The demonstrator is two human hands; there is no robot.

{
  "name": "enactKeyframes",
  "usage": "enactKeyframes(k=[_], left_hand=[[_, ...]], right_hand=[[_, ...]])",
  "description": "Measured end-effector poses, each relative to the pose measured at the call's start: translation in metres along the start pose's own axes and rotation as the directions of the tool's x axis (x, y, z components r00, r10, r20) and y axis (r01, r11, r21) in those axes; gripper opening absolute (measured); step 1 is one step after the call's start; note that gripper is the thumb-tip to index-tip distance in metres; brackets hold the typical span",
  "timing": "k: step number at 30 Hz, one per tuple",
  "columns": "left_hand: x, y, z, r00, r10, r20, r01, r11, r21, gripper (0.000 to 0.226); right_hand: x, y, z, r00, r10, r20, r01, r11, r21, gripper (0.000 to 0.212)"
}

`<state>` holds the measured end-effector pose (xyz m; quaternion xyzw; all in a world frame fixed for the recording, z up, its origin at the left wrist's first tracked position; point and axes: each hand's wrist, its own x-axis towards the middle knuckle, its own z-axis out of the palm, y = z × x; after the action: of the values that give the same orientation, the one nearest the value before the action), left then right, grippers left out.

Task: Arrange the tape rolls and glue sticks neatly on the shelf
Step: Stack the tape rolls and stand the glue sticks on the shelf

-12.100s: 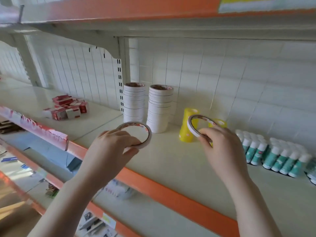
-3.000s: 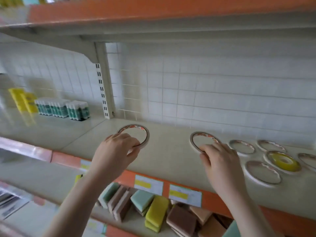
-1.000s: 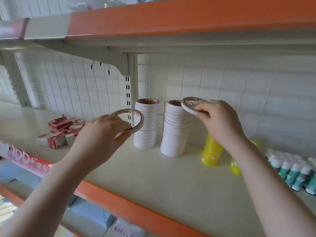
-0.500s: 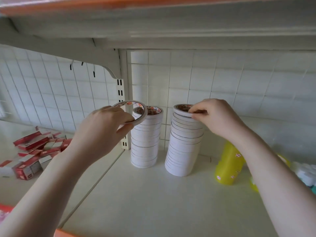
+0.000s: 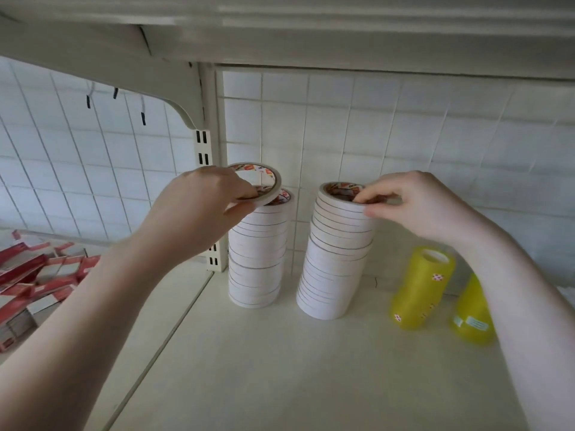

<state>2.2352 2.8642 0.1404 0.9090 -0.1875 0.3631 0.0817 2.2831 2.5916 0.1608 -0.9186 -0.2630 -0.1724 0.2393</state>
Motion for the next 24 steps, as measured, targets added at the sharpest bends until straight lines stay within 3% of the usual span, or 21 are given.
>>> enactKeyframes(k=[3,5,13,19,22,24], left_hand=[[0.009,-0.002,0.003,0.999,0.015,0.035,-0.015,1.000,-0.003,0.032],[0.016,-0.004,0.006,0.997,0.023,0.071,-0.025,0.999,0.022,0.026],[0.035,-0.006,0.012,0.980,0.022,0.197,-0.030,0.999,0.034,0.022],[0.037,-0.003,0.017,0.961,0.022,0.277,-0.022,1.000,-0.002,0.017],[0.041,-0.007,0.017,0.948,-0.005,0.319,0.015,0.999,-0.031,0.017],[0.044,-0.009,0.015,0.934,-0.032,0.357,0.058,0.996,-0.061,0.016]], right_hand=[[-0.002,0.002,0.002,1.000,-0.021,-0.019,0.021,1.000,0.002,0.020],[-0.006,0.003,0.005,0.997,-0.046,-0.057,0.046,0.999,-0.009,0.022],[-0.044,0.020,0.020,0.925,-0.067,-0.374,0.062,0.998,-0.024,0.021],[-0.084,0.037,0.048,0.936,0.004,-0.352,-0.014,1.000,-0.025,0.022],[-0.097,0.045,0.067,0.939,0.015,-0.343,-0.052,0.994,-0.099,0.010],[-0.103,0.049,0.079,0.942,0.042,-0.332,-0.091,0.987,-0.135,0.018]])
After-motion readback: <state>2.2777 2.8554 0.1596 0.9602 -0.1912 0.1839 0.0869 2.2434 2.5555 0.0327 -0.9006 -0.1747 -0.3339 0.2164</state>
